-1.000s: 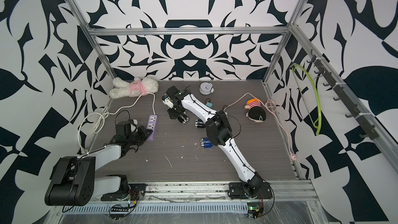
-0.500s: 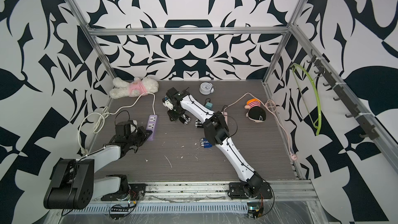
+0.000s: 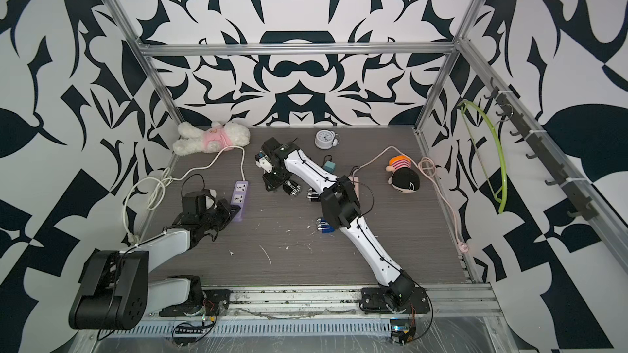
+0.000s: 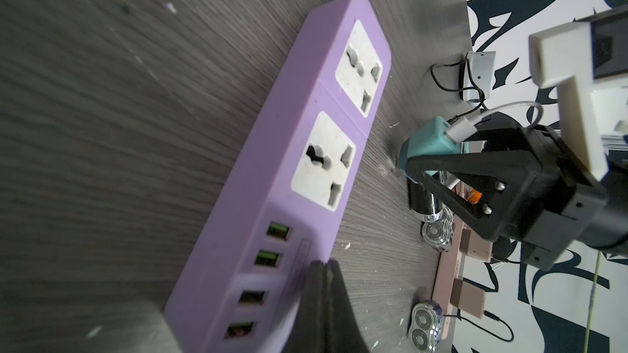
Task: Unplug the electric shaver
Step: Place the plug at the center of the board.
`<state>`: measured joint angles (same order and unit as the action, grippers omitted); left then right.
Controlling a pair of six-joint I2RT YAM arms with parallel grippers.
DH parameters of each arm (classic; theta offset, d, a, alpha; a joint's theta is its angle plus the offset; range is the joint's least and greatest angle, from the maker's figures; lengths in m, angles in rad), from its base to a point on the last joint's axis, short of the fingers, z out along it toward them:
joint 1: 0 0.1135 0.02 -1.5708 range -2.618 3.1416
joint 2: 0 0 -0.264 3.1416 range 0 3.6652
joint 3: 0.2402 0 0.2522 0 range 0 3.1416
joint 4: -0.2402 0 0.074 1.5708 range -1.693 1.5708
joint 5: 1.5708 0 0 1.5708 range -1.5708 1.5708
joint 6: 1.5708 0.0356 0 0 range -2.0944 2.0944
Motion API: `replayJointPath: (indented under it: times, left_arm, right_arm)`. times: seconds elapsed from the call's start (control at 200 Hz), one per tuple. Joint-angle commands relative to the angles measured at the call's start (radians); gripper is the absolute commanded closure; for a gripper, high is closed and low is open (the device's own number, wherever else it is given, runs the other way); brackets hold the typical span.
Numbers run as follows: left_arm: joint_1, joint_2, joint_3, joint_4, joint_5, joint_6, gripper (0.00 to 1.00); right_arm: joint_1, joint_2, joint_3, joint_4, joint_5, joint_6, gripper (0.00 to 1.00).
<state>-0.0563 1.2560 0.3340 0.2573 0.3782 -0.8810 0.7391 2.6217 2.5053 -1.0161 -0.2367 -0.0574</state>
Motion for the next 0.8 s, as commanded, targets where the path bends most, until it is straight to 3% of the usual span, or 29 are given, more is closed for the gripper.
replayJointPath:
  times: [0.0,0.285,0.47,0.615,0.795]
  left_arm:
    - [0.004,-0.003,0.019,-0.044,-0.013,0.024,1.0]
    - [0.005,0.0,0.054,-0.069,-0.005,0.035,0.96]
    - [0.001,-0.012,0.097,-0.1,0.0,0.059,0.78]
    - [-0.048,-0.019,0.182,-0.155,0.013,0.104,0.69]
    - [-0.214,0.01,0.34,-0.258,-0.014,0.228,0.48]
  right_arm:
    - [0.003,-0.014,0.037,0.021,-0.019,0.008,0.53]
    - [-0.014,-0.053,0.038,0.034,-0.021,0.019,0.41]
    - [-0.038,-0.134,-0.007,0.031,-0.003,0.022,0.41]
    - [-0.061,-0.409,-0.304,0.245,0.086,0.056,0.41]
    - [-0.15,-0.743,-0.701,0.437,0.139,0.17,0.4]
